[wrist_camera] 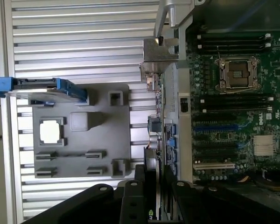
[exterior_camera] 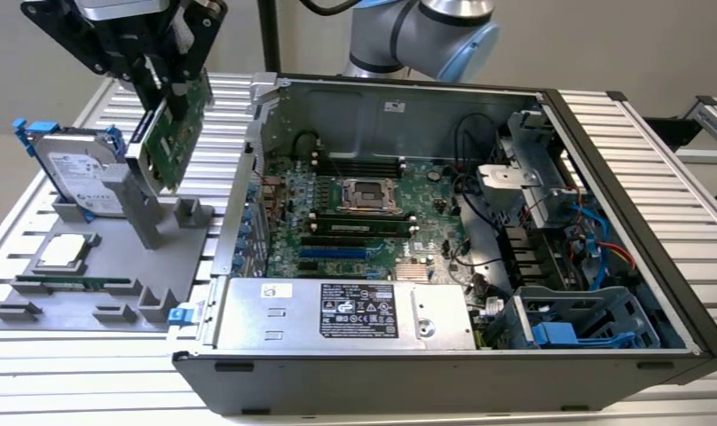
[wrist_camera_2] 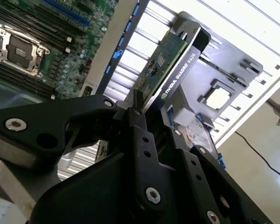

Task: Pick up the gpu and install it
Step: 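Pick up the gpu and move the gpu toward the slot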

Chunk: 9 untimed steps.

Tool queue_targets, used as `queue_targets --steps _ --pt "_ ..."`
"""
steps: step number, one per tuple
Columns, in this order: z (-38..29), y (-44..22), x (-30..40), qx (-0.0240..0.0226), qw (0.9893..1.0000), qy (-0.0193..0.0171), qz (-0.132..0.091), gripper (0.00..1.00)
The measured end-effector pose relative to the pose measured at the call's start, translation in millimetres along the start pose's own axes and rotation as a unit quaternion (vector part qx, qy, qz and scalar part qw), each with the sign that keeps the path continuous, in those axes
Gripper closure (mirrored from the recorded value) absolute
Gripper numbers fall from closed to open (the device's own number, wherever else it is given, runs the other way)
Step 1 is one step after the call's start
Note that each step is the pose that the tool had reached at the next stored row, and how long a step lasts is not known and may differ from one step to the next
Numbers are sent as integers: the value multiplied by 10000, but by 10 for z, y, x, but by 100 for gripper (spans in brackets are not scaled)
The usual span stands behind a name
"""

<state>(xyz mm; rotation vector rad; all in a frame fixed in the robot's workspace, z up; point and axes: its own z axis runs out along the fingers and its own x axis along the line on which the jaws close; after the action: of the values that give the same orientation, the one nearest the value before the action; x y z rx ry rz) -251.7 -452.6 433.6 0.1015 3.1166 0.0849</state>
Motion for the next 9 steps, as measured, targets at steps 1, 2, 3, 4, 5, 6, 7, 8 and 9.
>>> queue_targets --steps 1,2,3,4,5,6,7,8,9 --pt "0 1 -18 0 10000 1 0 100" --pt "1 2 -35 0 10000 0 0 100" --pt "1 3 -54 0 10000 1 0 100" --pt "2 5 -74 0 10000 0 0 100" --pt "2 6 -93 0 10000 1 0 100" --pt "3 7 -113 0 10000 0 0 100" --pt "3 8 -132 0 10000 1 0 100" --pt "4 10 -151 0 10000 1 0 100" --pt "4 11 -170 0 10000 1 0 100"
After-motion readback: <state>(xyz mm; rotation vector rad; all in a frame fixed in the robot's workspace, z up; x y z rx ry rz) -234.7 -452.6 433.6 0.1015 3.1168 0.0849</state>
